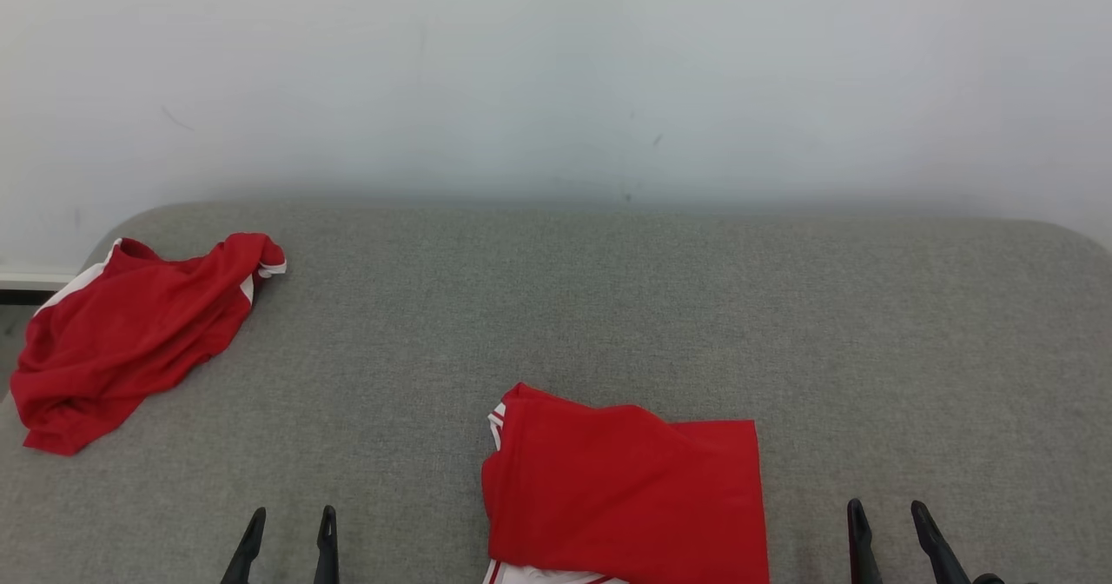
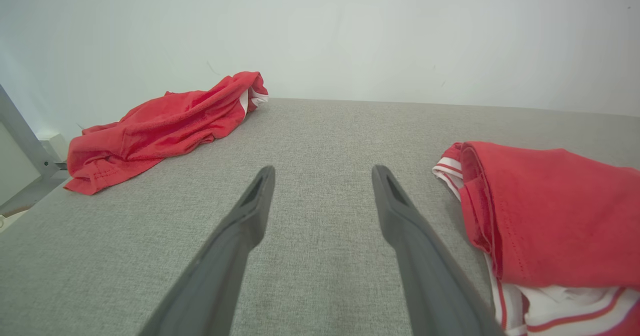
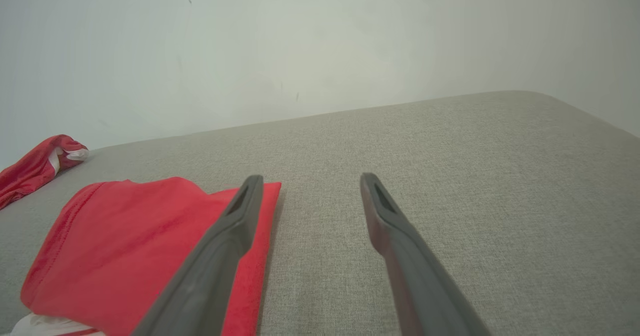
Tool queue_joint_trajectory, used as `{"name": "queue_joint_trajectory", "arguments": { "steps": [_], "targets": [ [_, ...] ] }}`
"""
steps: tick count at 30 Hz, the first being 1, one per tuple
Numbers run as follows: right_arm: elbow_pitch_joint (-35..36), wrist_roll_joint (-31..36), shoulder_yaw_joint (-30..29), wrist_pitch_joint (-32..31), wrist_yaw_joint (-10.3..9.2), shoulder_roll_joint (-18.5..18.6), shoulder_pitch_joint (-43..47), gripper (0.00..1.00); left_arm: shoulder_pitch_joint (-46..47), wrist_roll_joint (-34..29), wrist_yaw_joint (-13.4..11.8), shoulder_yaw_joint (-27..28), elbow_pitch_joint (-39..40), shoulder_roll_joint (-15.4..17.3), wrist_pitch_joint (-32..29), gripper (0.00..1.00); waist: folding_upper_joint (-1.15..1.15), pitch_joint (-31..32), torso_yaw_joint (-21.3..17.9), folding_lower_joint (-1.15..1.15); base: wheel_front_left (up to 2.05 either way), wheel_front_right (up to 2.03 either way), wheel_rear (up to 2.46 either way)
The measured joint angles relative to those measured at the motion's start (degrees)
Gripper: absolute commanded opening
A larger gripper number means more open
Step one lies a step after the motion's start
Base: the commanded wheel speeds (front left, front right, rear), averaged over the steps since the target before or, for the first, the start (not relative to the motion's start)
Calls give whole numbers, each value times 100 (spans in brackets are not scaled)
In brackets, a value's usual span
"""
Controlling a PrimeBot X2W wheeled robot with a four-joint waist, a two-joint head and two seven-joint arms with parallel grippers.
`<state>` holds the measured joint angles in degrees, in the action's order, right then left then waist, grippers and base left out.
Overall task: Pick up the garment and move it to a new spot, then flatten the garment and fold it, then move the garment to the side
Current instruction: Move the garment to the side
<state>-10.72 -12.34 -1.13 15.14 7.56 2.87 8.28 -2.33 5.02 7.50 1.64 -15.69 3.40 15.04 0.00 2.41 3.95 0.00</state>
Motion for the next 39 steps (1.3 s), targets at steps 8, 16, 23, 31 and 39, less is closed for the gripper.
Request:
{"name": "queue_joint_trajectory", "arguments": {
  "steps": [8,16,23,31,39],
  "targets": [
    [-107,55,-8,-1,0,0,-1,100,-34,-20,0,14,0,-20,0,100,0,17,21,0,0,0,0],
    [-122,55,-8,-1,0,0,-3,100,-87,-40,0,21,-4,-26,0,100,0,23,22,0,0,0,0],
    [-130,59,-7,0,0,0,-3,100,-89,-48,0,25,-9,-30,0,100,0,28,13,0,0,0,0],
    [-134,59,1,-1,0,0,-3,100,-89,-116,0,12,-26,-34,0,100,0,24,20,0,0,0,0],
    [-154,59,32,-1,0,0,-5,100,-87,-115,0,16,-55,-32,0,100,0,11,31,0,0,0,0]
  ]
}}
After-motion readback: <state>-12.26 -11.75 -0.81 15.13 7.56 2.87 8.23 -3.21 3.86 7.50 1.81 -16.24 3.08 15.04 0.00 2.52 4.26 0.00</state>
